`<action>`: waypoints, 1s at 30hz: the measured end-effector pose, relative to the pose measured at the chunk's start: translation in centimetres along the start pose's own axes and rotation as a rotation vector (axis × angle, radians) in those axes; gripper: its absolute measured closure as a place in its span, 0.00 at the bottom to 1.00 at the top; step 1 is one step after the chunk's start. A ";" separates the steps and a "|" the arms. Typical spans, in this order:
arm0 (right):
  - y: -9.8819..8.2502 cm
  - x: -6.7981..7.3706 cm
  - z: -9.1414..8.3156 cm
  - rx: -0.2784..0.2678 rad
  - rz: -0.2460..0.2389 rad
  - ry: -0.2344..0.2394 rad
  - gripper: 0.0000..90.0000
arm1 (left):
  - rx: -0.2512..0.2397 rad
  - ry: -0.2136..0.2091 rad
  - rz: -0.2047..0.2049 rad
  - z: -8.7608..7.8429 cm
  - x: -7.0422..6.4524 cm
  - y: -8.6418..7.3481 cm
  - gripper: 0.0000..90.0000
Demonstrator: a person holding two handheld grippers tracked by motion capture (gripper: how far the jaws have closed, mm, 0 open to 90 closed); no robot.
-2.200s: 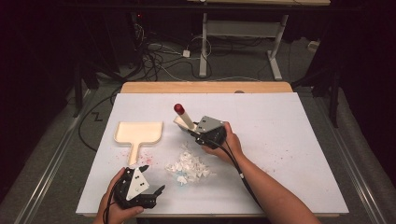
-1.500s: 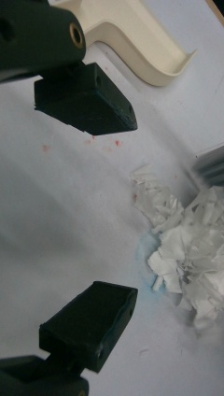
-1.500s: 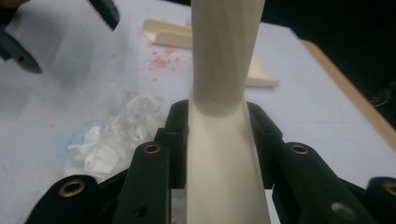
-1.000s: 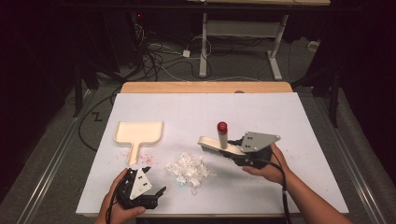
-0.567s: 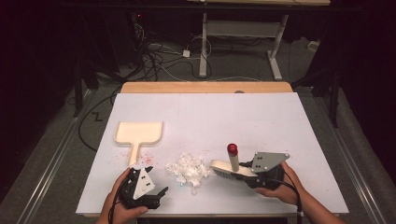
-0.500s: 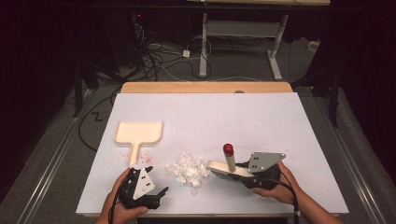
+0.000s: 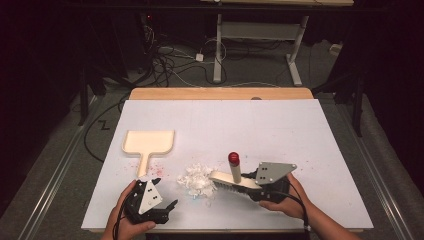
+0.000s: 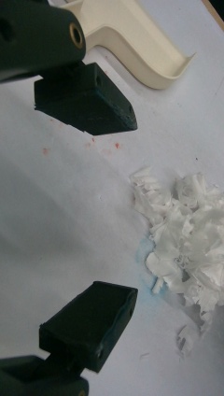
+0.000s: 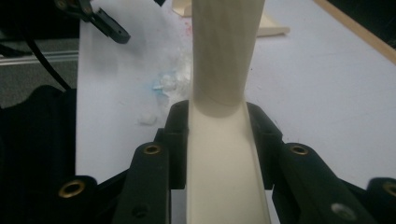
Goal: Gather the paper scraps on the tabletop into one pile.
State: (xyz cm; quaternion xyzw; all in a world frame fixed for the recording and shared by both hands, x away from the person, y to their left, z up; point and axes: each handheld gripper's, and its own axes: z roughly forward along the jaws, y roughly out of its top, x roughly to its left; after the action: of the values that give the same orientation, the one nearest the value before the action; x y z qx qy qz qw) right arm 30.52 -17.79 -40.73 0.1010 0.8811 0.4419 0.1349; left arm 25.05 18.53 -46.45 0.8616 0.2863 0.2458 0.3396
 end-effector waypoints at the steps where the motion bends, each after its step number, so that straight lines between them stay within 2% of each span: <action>1: 0.0 0.0 -0.5 -0.011 0.003 0.000 0.75 | -0.002 0.001 -0.002 0.0 0.0 0.0 0.19; 5: -0.1 0.1 -2.2 -0.034 0.005 -0.003 0.75 | -0.004 0.005 0.001 -0.1 -0.1 0.1 0.19; 8: -0.2 0.7 -2.5 -0.031 -0.004 0.035 0.75 | -0.004 0.007 0.000 0.0 0.0 0.2 0.19; 9: -0.2 1.0 -2.5 -0.025 -0.008 0.038 0.75 | -0.004 0.008 0.000 -0.1 0.0 0.2 0.19; 13: -0.1 1.9 -1.8 -0.014 -0.019 0.104 0.75 | -0.015 0.015 -0.009 -0.3 0.2 0.1 0.19; 17: -0.3 2.7 0.0 0.028 -0.026 0.144 0.75 | -0.036 0.023 -0.030 -0.6 0.5 0.0 0.19; 21: -0.1 2.6 1.7 0.033 -0.042 0.131 0.75 | -0.046 0.021 -0.040 -0.8 0.7 0.0 0.19; 22: 0.1 2.6 2.1 0.036 -0.044 0.105 0.75 | -0.044 0.020 -0.038 -0.7 0.7 0.0 0.19; 26: 0.8 2.0 4.1 0.015 -0.044 0.073 0.75 | -0.038 0.020 -0.033 -0.6 0.7 0.0 0.19; 30: 1.4 1.8 4.7 -0.006 -0.045 0.054 0.75 | -0.038 0.016 -0.031 -0.6 0.6 -0.1 0.19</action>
State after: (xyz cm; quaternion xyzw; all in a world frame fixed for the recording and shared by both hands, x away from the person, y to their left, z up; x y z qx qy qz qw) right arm 30.43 -12.95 -42.57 0.0689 0.8851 0.4441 0.1214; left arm 25.08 19.27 -45.93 0.8483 0.2978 0.2528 0.3574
